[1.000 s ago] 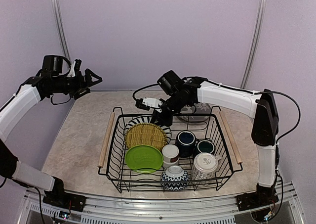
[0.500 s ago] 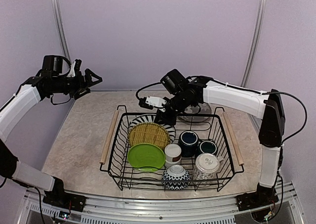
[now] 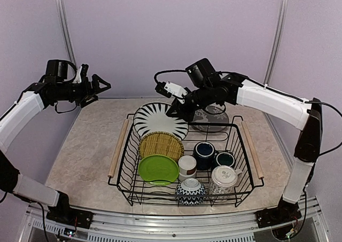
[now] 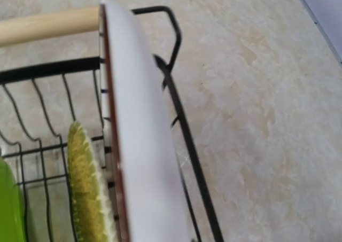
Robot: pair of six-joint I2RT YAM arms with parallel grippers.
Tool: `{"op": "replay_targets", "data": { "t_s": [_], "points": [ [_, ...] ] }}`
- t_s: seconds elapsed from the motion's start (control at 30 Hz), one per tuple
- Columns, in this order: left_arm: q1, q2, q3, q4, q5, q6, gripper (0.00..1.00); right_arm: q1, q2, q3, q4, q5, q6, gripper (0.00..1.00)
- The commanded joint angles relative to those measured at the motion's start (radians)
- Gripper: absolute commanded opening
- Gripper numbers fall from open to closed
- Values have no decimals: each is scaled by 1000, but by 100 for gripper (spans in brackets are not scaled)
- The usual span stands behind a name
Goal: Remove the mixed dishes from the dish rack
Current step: Place the plate with another plate.
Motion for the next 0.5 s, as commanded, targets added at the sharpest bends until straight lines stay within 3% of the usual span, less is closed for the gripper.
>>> {"op": "replay_targets", "data": {
  "t_s": [0.0,0.2,0.47],
  "points": [
    [4,3,4,12,19,-11,99,5,-106,-10,173,51,93,0],
    [3,2,4,12,22,-12,99,4,-227,-129,323,195,155,0],
    [3,5,4,13,23,-12,99,-40,-309,-196,410,178,244,0]
  ]
}}
